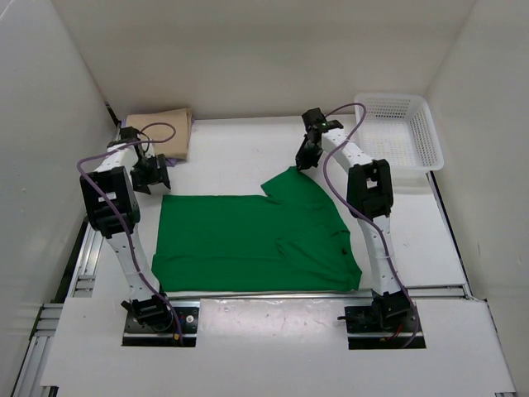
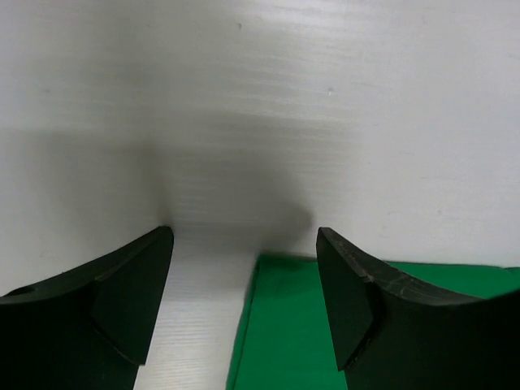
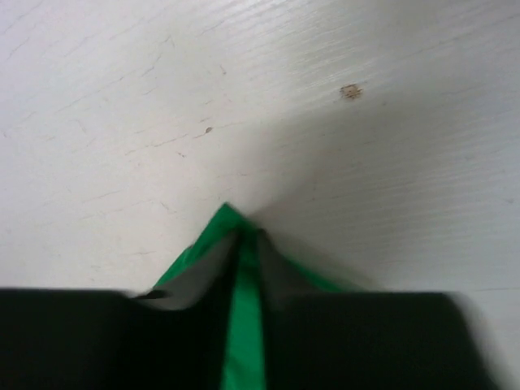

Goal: Fold and stack the t-shirts
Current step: Grap the side of the flattened tshirt furthest away from the robot with both arms

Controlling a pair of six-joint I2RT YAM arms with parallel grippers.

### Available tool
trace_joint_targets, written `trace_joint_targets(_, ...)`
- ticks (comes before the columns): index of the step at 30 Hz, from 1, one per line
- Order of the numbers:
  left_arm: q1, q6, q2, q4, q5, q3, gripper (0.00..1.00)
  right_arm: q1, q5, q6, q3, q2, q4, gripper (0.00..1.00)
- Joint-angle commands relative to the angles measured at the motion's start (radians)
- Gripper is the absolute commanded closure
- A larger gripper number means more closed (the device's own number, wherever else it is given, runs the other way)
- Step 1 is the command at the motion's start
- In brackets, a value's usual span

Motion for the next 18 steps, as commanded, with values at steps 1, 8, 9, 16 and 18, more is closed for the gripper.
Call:
trace_joint_targets(1,-0.008,0.0,0.004,0.012,0.063,-0.012,0.18,-0.005,-0.006,-0.014,-0.051,0.008,-0.039,0.95)
trace_joint_targets(8,-0.02,0.0,-0.005,-0.006,0.117,-0.07,0.27,-0.005,0.003,-0.046,-0.1,-0.078,-0.02,1.0)
trace_joint_targets(9,-0.02,0.0,-0.005,-0.018,0.117,-0.082,0.32,-0.005,0.003,-0.046,-0.101,-0.087,-0.02,1.0)
trace_joint_targets(16,-0.054,0.0,-0.019,-0.049,0.129,-0.131,0.36,-0.005,0.013,-0.056,-0.179,-0.164,0.0,1.0)
trace_joint_targets(18,-0.069,0.0,-0.019,-0.049,0.089,-0.131,0.35,-0.005,0.013,-0.056,-0.188,-0.164,0.0,1.0)
